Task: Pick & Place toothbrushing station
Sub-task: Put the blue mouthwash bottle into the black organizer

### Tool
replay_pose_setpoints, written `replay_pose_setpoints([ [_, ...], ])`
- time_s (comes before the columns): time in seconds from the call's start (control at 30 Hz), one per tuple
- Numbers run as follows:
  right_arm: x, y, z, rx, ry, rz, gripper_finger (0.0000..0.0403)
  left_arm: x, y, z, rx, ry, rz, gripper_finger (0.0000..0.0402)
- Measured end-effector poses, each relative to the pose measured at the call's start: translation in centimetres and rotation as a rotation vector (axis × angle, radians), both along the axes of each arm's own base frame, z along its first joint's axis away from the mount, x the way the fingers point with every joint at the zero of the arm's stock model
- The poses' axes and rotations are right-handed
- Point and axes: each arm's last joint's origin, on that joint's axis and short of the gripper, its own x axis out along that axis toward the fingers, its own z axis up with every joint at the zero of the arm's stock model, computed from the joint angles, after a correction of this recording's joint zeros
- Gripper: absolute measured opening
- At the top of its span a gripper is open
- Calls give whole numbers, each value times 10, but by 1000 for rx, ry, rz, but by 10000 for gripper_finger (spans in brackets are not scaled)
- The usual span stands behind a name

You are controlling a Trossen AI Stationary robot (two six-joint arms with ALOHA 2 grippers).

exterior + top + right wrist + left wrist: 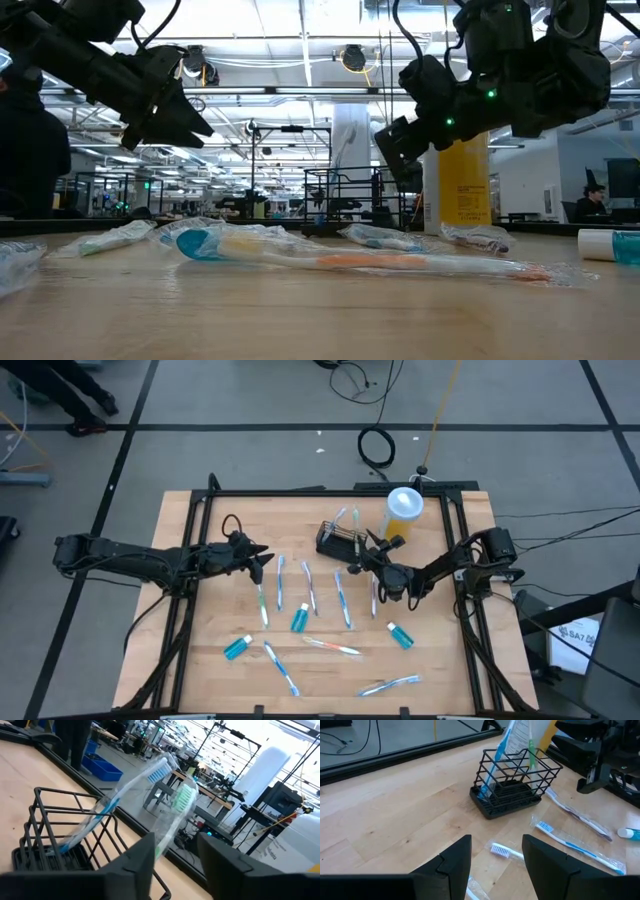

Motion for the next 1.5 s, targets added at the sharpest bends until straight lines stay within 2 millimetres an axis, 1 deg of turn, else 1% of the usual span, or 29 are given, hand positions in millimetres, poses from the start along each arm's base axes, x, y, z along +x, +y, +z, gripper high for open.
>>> replay_pose_setpoints([
  [0.13, -1, 5, 8, 0, -25, 17, 195, 0, 0, 0, -10, -5, 5, 179],
  [0.23, -3, 12, 14, -13, -14, 45, 209, 0, 0, 0, -14, -11, -1, 179],
  [0.47, -7, 29, 25, -28, -21, 105, 214, 2, -5, 3, -71, -61, -44, 179],
  [0.57, -7, 32, 26, -28, -21, 118, 215, 3, -10, 3, -131, -87, -46, 179],
  [0.63, -6, 33, 24, -34, 10, 145, 215, 3, -13, 3, -149, -93, -57, 179],
  [0.7, -5, 34, 20, -37, 44, 204, 215, 3, -17, 3, -140, -94, -57, 179],
  [0.77, -3, 35, 17, -22, 51, 304, 212, 2, -19, 3, -134, -101, -38, 179],
  [0.87, 1, 37, 13, 35, 32, 477, 203, 2, -21, 4, -154, -118, -9, 179],
  [0.97, 3, 37, 12, 89, -6, 593, 194, 4, -22, 10, -164, -135, -9, 179],
  [1.1, 5, 34, 12, 120, -27, 652, 186, 17, -23, 15, -144, -101, -9, 179],
  [1.2, 5, 29, 11, 128, -32, 635, 185, 34, -24, 21, -111, -54, -21, 176],
  [1.27, 6, 26, 10, 152, -43, 622, 185, 46, -25, 23, -96, 13, -19, 170],
  [1.37, 6, 24, 7, 191, -45, 609, 185, 59, -24, 20, -99, 163, 7, 156],
  [1.43, 5, 24, 6, 204, -39, 607, 185, 67, -23, 20, -126, 222, 57, 145],
  [1.5, 5, 25, 4, 209, -19, 608, 184, 72, -21, 14, -170, 266, 120, 135],
])
